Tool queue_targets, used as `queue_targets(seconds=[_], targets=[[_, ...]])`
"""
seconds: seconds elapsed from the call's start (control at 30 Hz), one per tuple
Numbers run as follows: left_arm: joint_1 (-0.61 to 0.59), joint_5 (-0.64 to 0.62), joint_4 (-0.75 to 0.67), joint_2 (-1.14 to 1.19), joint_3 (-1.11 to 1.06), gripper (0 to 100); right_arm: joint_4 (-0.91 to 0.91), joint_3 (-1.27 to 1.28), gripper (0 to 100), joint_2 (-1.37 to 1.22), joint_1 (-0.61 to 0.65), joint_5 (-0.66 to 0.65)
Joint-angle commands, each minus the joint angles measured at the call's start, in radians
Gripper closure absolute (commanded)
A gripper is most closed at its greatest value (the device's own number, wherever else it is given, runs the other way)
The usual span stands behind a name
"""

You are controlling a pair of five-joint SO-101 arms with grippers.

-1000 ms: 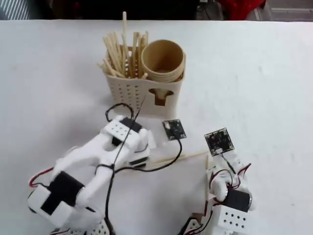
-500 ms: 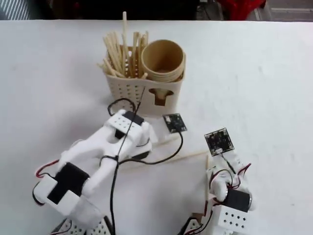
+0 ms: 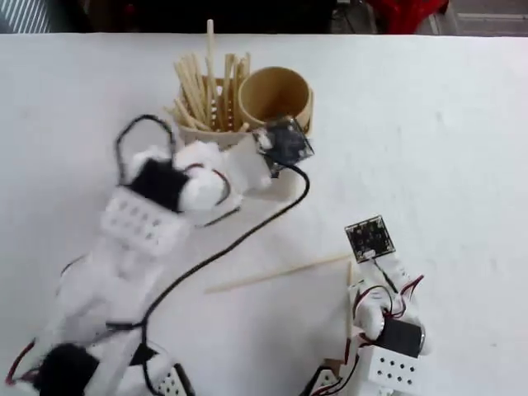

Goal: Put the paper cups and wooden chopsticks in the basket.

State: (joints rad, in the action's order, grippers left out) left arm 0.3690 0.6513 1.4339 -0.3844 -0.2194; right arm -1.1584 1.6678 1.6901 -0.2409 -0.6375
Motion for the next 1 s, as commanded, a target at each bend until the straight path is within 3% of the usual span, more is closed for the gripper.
queue_targets(seconds=[0.0,0.17,0.37,0.53,0.73,0.97], targets=[[-0.012,-0.117,0.049,-0.191,0.259,98,0.013,-0.003,91.3,0.007,-0.005,-0.008],[-0.013,-0.258,-0.176,-0.222,0.382,98,0.015,-0.003,91.3,0.007,-0.005,-0.008],[-0.107,-0.448,-0.595,-0.113,0.325,98,0.016,-0.003,91.4,0.007,-0.005,-0.008],[-0.185,-0.589,-0.838,0.047,0.256,98,0.016,-0.003,91.4,0.007,-0.005,-0.008],[-0.234,-0.651,-0.948,0.193,0.190,98,0.018,-0.003,91.4,0.007,-0.005,-0.008],[-0.240,-0.655,-0.881,0.173,0.109,95,0.018,-0.003,91.3,0.007,-0.004,-0.008]])
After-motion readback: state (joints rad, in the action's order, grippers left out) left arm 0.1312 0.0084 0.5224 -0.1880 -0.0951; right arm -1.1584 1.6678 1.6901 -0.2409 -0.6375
